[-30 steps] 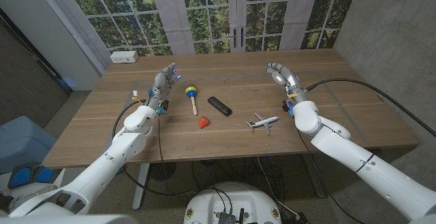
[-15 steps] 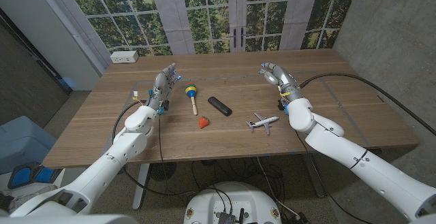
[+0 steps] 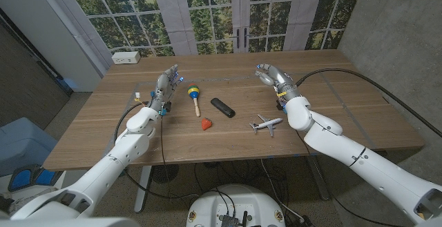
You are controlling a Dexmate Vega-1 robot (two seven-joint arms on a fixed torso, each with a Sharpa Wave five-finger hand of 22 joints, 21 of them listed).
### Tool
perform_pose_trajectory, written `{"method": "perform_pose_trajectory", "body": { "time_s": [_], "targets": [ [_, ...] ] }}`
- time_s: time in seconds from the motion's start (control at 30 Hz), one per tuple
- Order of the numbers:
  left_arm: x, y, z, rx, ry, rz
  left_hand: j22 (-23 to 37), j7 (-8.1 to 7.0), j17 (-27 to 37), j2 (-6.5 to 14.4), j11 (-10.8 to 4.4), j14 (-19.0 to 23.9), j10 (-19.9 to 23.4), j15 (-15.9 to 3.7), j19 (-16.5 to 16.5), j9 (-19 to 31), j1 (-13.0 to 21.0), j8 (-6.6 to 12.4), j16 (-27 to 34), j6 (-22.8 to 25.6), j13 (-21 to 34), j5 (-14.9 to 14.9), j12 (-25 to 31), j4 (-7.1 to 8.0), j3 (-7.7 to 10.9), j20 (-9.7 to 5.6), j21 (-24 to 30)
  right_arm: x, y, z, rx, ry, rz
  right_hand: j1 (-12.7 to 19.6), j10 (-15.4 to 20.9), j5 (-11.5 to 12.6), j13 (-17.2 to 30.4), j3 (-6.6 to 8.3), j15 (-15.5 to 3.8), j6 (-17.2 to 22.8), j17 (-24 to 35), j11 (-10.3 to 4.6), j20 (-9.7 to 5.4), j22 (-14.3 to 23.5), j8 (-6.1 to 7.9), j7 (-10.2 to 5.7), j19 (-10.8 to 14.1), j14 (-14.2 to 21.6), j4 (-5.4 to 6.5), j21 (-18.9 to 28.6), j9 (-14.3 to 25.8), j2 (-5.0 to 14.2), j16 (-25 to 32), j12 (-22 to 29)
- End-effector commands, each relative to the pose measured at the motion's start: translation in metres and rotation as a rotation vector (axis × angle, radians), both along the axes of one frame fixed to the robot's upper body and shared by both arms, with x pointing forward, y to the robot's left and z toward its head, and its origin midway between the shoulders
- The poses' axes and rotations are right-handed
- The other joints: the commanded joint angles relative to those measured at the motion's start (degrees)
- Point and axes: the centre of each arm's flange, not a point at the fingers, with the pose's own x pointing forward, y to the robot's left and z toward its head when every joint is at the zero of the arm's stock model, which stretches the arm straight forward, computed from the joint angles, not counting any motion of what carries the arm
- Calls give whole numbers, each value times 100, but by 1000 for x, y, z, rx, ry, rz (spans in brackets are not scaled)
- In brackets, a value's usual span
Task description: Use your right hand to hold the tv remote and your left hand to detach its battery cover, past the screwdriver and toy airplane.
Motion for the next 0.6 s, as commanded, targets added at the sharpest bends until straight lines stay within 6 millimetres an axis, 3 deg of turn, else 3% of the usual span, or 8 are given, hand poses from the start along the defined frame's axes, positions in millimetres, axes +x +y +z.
{"method": "perform_pose_trajectory", "body": {
  "time_s": [0.03, 0.6],
  "targets": [
    [0, 4, -2, -2, -1, -5, 28, -3, 21, 200, -11, 30, 9, -152, 11, 8, 43, 9, -9, 51, 9, -32, 5, -36, 10, -145, -25, -4, 18, 1, -80, 3, 0, 85, 61, 38, 36, 7, -168, 69, 24, 4, -4, 24, 14, -29, 62, 48, -24, -9, 21, -14, 41, 41],
    [-3, 8, -2, 1, -13, -12, 30, 3, 23, 199, -9, 34, 13, -153, 36, 9, 36, 5, -11, 61, 10, -39, 0, -56, 7, -130, -57, -10, 39, -6, -167, 31, 15, 152, 91, 45, 65, 2, -205, 104, 85, -15, -9, 28, 11, -39, 119, 45, -37, -19, 26, -21, 91, 60]
  ]
}}
